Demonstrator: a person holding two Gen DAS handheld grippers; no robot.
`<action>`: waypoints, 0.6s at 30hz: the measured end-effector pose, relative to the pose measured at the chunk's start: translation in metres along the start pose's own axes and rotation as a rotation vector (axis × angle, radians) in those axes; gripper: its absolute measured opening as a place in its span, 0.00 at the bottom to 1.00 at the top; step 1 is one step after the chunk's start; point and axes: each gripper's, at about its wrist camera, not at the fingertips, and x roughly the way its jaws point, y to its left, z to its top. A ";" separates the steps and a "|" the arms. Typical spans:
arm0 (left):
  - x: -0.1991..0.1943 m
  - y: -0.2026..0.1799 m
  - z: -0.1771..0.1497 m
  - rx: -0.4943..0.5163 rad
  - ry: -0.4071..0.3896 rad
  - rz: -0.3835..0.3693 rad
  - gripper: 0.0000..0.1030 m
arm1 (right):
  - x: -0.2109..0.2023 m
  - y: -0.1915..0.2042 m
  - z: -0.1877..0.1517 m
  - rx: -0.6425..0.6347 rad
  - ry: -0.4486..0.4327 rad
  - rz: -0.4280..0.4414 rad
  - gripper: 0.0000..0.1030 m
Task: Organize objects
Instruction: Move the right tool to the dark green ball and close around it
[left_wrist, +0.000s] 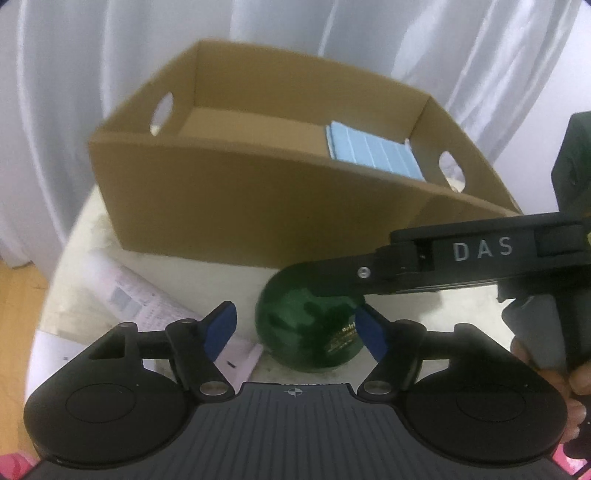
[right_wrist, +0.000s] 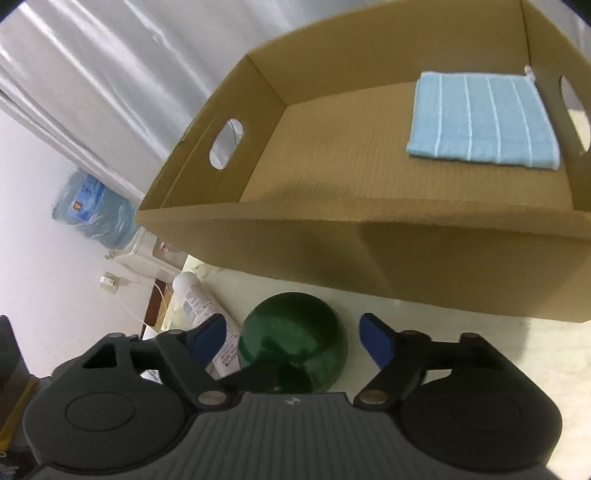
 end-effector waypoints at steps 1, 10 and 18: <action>0.002 0.000 0.000 -0.002 0.006 -0.006 0.67 | 0.002 -0.001 0.001 0.004 0.009 0.002 0.71; 0.008 -0.007 0.002 0.002 0.023 -0.023 0.65 | 0.008 -0.006 0.001 0.002 0.045 0.005 0.62; 0.007 -0.020 -0.002 0.023 0.025 -0.044 0.65 | 0.000 -0.015 0.000 0.010 0.049 -0.007 0.62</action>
